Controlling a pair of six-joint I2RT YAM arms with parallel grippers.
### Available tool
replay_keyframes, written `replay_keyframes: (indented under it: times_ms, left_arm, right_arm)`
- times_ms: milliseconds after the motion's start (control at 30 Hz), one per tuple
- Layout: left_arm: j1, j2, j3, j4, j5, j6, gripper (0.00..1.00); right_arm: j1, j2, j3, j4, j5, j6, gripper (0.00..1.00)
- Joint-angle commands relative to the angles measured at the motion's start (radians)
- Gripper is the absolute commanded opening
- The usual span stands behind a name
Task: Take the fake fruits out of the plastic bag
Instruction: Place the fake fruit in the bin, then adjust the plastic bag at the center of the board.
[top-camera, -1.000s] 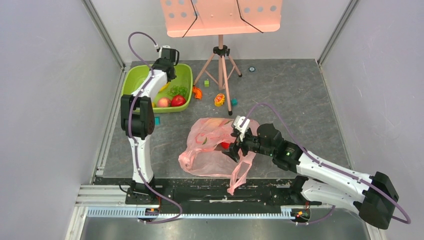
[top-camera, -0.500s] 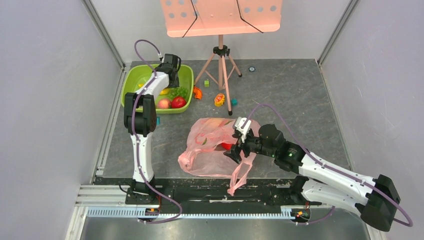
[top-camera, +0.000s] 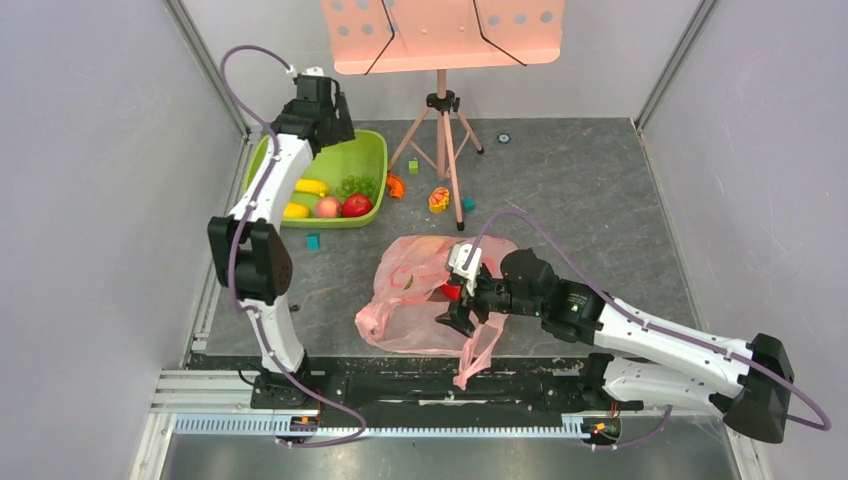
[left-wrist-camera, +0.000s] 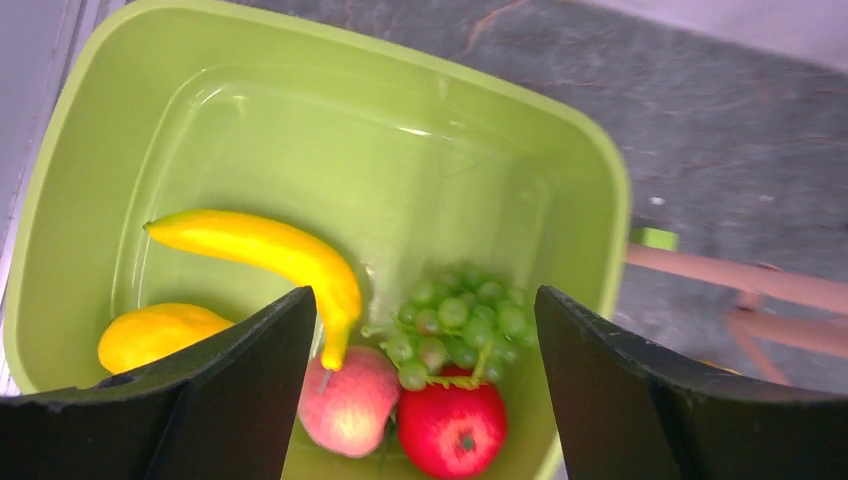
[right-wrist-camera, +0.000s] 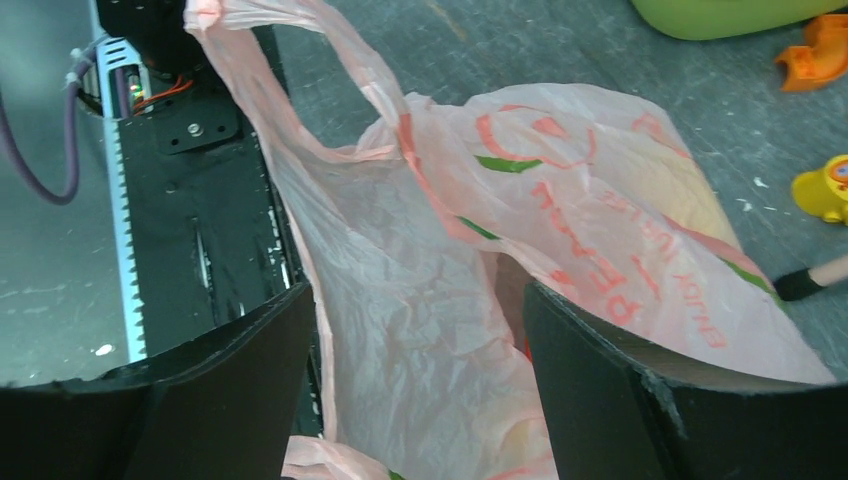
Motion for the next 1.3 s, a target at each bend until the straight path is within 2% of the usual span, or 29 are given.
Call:
replay_keyframes:
  times_ms: [0,200,367,633,800,1067,1267]
  left_arm:
    - [0.004,-0.142,-0.065,0.000,0.113,-0.086,0.86]
    - [-0.005,-0.293,-0.257,0.094,0.236,-0.141,0.85]
    - [-0.051,-0.344,-0.314,0.125,0.244,-0.141,0.85]
    - [-0.170,-0.323,-0.306,0.131,0.255,-0.136,0.85]
    - [-0.214,-0.293,-0.320,0.144,0.277,-0.143,0.85]
    - [-0.293,-0.209,-0.318,0.165,0.332,-0.153,0.83]
    - [-0.343,-0.148,-0.322,0.164,0.351,-0.151,0.81]
  right_arm:
    - [0.043,0.012,0.030,0.014,-0.015,0.029,0.78]
    - [0.056,0.019,-0.021,0.035,-0.036,0.155,0.75]
    - [0.057,0.055,-0.058,0.000,0.120,0.261,0.75]
    - [0.055,0.231,0.014,-0.047,0.426,0.340,0.75]
    - [0.043,0.316,0.066,-0.054,0.612,0.385,0.79]
    - [0.013,0.331,0.073,0.016,0.716,0.408,0.80]
    - [-0.032,0.332,0.029,0.079,0.700,0.373,0.80]
